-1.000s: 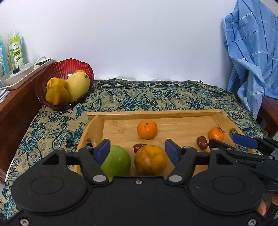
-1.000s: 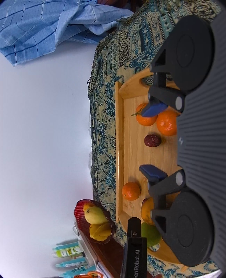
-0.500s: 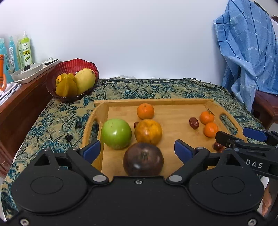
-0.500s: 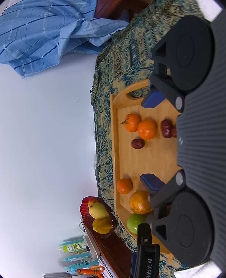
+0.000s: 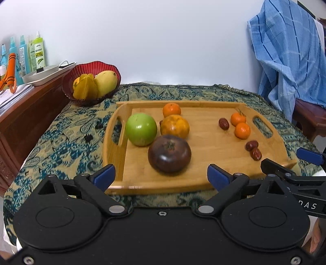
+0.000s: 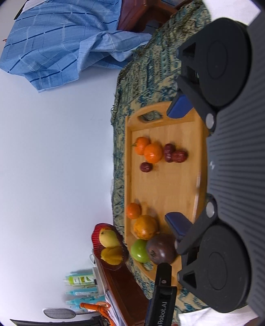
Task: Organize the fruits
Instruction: 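Withdraw both open tools away from the tray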
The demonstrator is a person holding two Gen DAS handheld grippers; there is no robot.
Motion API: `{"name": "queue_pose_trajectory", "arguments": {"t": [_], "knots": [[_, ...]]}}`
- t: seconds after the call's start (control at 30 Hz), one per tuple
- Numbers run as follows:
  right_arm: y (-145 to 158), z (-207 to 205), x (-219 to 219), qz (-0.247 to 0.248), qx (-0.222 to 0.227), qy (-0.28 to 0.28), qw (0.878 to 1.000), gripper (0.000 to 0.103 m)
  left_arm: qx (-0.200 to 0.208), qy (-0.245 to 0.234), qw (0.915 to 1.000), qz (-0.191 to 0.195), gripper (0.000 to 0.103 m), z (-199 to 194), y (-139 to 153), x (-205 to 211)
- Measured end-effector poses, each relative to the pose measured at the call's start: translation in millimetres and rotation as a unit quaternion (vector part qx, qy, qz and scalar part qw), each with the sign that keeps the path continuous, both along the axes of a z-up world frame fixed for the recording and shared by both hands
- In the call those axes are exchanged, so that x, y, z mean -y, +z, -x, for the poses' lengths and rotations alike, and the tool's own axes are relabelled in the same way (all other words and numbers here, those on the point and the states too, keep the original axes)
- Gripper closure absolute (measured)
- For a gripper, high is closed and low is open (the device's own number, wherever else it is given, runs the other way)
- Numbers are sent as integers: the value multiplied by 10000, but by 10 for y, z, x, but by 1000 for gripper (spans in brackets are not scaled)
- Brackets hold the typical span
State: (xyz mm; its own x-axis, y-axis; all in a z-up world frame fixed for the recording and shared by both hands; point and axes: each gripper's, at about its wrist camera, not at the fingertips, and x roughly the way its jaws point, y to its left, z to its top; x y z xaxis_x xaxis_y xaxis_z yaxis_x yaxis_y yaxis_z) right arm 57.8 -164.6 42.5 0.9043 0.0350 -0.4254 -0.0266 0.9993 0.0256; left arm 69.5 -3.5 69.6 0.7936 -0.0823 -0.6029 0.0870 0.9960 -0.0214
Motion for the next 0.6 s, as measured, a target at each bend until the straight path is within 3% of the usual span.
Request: {"name": "queue_pose_trajectory", "arguments": {"t": [0.6], "knots": [[-296, 201, -70, 242, -462, 14, 9986, 0, -315, 103, 9994, -113, 3, 197, -383, 12]]}}
